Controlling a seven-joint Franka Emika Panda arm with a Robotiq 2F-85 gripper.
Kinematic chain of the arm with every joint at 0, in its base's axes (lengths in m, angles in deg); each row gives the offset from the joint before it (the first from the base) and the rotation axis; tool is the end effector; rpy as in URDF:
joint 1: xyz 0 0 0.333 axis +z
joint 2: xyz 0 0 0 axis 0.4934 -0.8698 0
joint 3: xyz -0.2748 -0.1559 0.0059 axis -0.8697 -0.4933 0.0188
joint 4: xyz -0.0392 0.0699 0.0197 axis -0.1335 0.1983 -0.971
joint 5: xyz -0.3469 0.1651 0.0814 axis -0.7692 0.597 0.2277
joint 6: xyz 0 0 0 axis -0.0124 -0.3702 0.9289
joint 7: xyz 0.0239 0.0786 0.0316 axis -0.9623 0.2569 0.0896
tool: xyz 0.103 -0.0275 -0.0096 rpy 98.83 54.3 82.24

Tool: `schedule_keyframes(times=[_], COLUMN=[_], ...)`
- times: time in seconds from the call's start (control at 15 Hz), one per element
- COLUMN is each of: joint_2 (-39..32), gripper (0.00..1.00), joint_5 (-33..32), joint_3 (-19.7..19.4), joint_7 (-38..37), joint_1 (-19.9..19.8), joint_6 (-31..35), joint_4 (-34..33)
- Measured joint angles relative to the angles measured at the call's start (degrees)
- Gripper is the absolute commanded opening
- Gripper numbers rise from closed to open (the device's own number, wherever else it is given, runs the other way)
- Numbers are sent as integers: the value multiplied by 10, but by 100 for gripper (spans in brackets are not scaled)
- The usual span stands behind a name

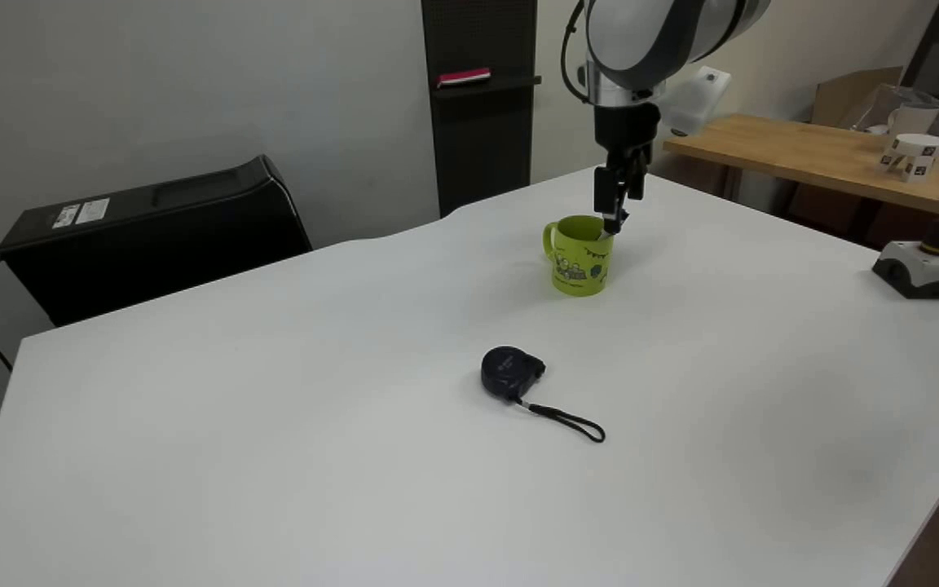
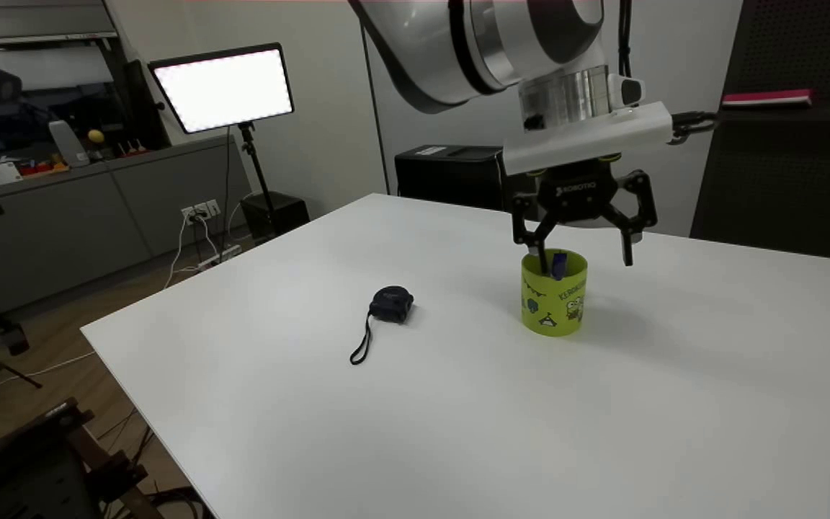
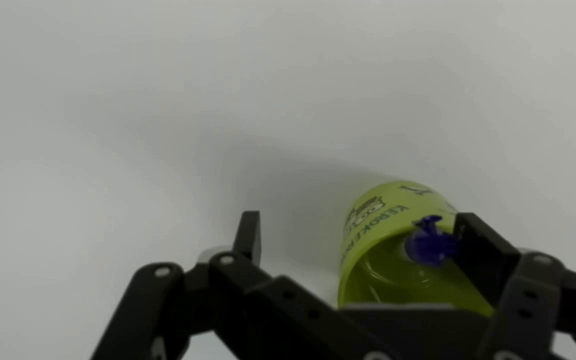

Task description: Take the marker out of the yellow mug

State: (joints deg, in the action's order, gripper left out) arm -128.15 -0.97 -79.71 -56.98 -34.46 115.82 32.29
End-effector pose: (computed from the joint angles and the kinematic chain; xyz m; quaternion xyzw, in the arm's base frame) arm 0.6592 -0.0944 0.1831 0.9768 0.1898 -0.0198 0.0971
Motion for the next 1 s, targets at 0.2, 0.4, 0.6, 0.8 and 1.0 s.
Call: schedule_keyframes(times=[0.2, 0.4, 0.6, 0.8, 1.0], joint_2=[-4, -5, -7, -11, -12], gripper=[45, 26, 5, 4, 3], joint_5=[-2, -6, -8, -16, -19], joint_3=[0, -1, -6, -9, -9], joint_7=[-2, -7, -10, -13, -13], joint_1=[1, 7, 15, 21, 23], joint_6=[0, -5, -16, -26, -36], joint_4=[0, -1, -4, -7, -10])
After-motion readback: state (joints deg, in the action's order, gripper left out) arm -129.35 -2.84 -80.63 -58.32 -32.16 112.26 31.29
